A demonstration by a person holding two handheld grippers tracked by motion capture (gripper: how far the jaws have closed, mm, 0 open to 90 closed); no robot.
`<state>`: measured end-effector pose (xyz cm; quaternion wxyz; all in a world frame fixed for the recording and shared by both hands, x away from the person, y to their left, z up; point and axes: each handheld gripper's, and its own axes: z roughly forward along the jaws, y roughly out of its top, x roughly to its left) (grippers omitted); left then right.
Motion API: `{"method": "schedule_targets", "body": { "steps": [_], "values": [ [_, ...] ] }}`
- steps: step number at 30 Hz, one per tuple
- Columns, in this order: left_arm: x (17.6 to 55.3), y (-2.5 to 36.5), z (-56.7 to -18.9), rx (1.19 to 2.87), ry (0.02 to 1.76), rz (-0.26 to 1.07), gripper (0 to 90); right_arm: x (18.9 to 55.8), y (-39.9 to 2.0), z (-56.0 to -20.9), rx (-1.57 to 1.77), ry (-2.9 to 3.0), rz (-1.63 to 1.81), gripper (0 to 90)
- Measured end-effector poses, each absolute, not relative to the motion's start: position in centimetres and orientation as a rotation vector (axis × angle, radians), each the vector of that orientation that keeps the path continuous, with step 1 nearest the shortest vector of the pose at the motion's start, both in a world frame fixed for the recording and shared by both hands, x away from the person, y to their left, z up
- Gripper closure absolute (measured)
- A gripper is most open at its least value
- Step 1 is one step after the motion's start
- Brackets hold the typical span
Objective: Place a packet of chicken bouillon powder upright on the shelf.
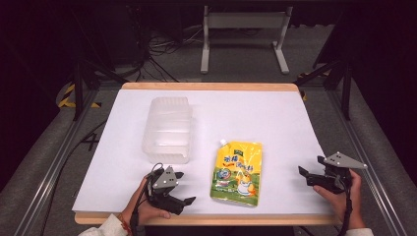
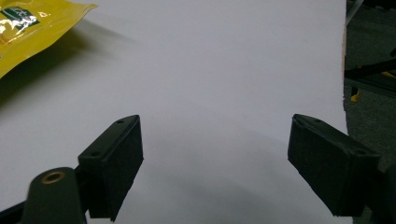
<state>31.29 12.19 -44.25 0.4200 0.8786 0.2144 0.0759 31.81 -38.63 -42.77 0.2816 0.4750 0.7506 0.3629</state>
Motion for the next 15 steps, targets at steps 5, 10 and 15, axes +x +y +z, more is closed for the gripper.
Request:
{"method": "schedule_targets", "body": {
  "steps": [5, 10, 15],
  "values": [
    [31.8, 11.3, -44.7, 2.216, 0.530, 0.121, 12.2, 31.6, -38.0, -42.8, 1.241, 2.049, 0.977, 21.9],
    [31.9, 10.5, -44.9, 2.221, 0.515, 0.068, 12.5, 31.8, -37.1, -42.7, 1.260, 2.106, 1.113, 22.6],
    [32.6, 9.5, -44.9, 2.202, 0.524, -0.010, 12.5, 32.8, -35.7, -42.8, 1.282, 2.184, 1.204, 21.4]
  ]
}}
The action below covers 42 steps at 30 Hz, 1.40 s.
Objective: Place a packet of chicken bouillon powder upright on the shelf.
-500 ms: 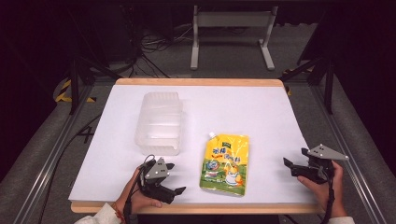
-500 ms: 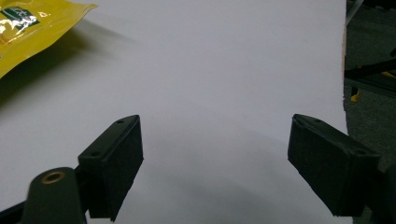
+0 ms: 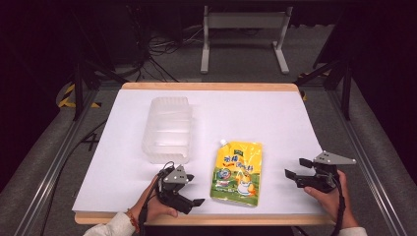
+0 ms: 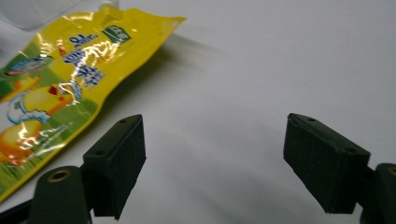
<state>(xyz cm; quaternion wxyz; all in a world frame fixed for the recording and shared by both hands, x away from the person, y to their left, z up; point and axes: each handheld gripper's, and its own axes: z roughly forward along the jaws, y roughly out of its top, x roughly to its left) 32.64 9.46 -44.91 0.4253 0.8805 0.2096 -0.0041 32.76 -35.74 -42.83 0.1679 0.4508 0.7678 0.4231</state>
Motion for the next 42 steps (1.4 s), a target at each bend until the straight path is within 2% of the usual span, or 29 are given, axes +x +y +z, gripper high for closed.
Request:
{"method": "schedule_targets", "body": {
  "steps": [4, 19, 22, 24, 26, 27, 30, 31, 32, 33, 35, 37, 38, 39, 42],
  "values": [
    [33.2, 8.5, -45.3, 2.240, 0.522, -0.039, 12.0, 34.1, -33.8, -42.9, 1.256, 2.269, 1.292, 21.4],
    [35.4, 5.1, -45.4, 2.215, 0.536, -0.101, 11.0, 38.0, -28.4, -44.7, 1.268, 2.497, 1.392, 18.6],
    [36.2, 4.6, -45.5, 2.195, 0.553, -0.132, 10.9, 38.2, -27.5, -44.7, 1.283, 2.505, 1.433, 22.2],
    [36.6, 4.3, -45.4, 2.188, 0.556, -0.146, 11.1, 38.1, -26.8, -44.8, 1.260, 2.535, 1.449, 29.4],
    [36.9, 4.0, -45.4, 2.179, 0.561, -0.155, 11.9, 37.9, -26.3, -44.8, 1.234, 2.560, 1.448, 32.1],
    [37.0, 3.9, -45.4, 2.180, 0.558, -0.158, 13.2, 37.7, -26.0, -44.8, 1.229, 2.560, 1.448, 37.0],
    [37.2, 3.7, -45.4, 2.172, 0.566, -0.155, 18.9, 37.4, -26.0, -44.5, 1.219, 2.536, 1.458, 55.6],
    [37.4, 3.6, -45.3, 2.154, 0.561, -0.164, 24.1, 37.2, -26.2, -44.4, 1.208, 2.512, 1.482, 62.6],
    [37.4, 3.6, -45.3, 2.154, 0.561, -0.164, 27.8, 37.2, -26.2, -44.4, 1.208, 2.512, 1.482, 62.6],
    [37.4, 3.5, -45.1, 2.151, 0.563, -0.153, 27.8, 37.1, -26.2, -44.4, 1.209, 2.506, 1.477, 65.9],
    [37.6, 3.4, -44.8, 2.141, 0.557, -0.138, 38.1, 36.8, -26.4, -44.2, 1.197, 2.479, 1.463, 78.1],
    [37.7, 3.7, -44.4, 2.130, 0.553, -0.117, 50.2, 36.6, -26.6, -43.8, 1.174, 2.458, 1.485, 82.5],
    [37.7, 3.8, -44.4, 2.123, 0.553, -0.105, 60.1, 36.2, -26.7, -43.4, 1.146, 2.441, 1.516, 85.5],
    [37.8, 3.9, -44.2, 2.123, 0.551, -0.097, 60.1, 36.2, -26.7, -43.4, 1.146, 2.441, 1.516, 85.5],
    [37.8, 4.2, -43.6, 2.099, 0.527, -0.068, 72.3, 35.7, -26.5, -42.6, 1.090, 2.417, 1.529, 88.1]
  ]
}}
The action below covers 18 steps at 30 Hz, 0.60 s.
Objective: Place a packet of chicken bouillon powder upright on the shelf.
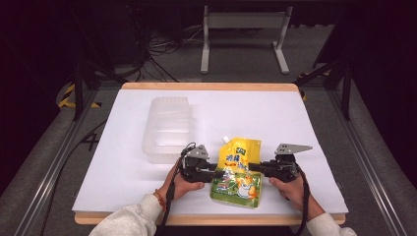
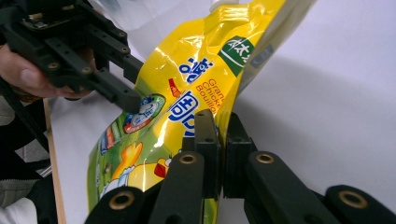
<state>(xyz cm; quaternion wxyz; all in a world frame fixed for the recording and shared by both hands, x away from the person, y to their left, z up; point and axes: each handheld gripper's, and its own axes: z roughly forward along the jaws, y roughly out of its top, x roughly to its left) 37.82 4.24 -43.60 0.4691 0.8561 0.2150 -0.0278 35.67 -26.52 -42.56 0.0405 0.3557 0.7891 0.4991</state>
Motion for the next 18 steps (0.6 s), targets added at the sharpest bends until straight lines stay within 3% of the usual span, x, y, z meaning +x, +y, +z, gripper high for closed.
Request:
{"method": "schedule_targets", "body": {
  "steps": [6, 18],
  "values": [
    [37.6, 5.3, -42.0, 2.028, 0.493, -0.025, 85.6, 34.5, -26.0, -40.5, 0.991, 2.353, 1.589, 90.0],
    [36.5, 5.8, -39.6, 2.079, 0.420, 0.171, 89.4, 32.8, -24.6, -37.5, 0.817, 2.296, 1.584, 90.0]
  ]
}}
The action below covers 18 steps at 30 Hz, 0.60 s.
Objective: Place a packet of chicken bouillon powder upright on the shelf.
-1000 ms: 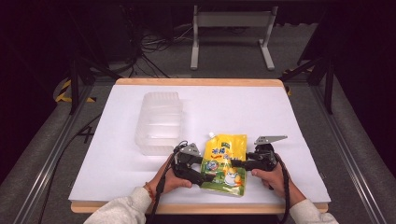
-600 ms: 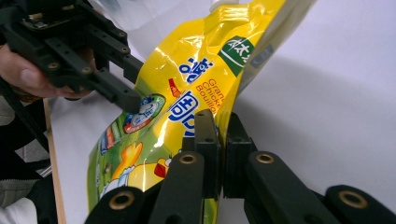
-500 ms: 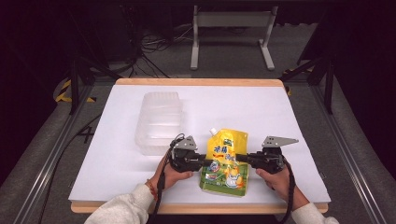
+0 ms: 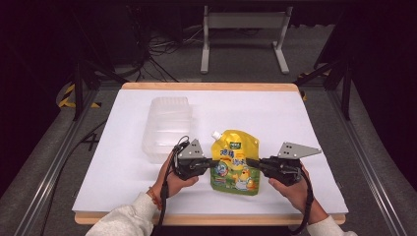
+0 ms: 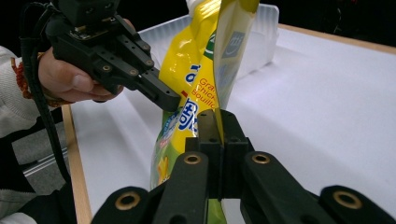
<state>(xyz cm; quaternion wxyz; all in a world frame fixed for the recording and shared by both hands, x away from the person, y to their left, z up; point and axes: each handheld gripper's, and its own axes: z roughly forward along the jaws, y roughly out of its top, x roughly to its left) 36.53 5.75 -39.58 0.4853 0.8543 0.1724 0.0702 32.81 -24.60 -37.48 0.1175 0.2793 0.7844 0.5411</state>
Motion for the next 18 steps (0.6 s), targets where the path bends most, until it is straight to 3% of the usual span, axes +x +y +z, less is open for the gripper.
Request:
{"method": "schedule_targets", "body": {
  "steps": [18],
  "values": [
    [36.5, 7.3, -37.6, 2.076, 0.414, 0.299, 89.4, 32.7, -22.5, -35.8, 0.697, 2.269, 1.567, 90.0]
  ]
}}
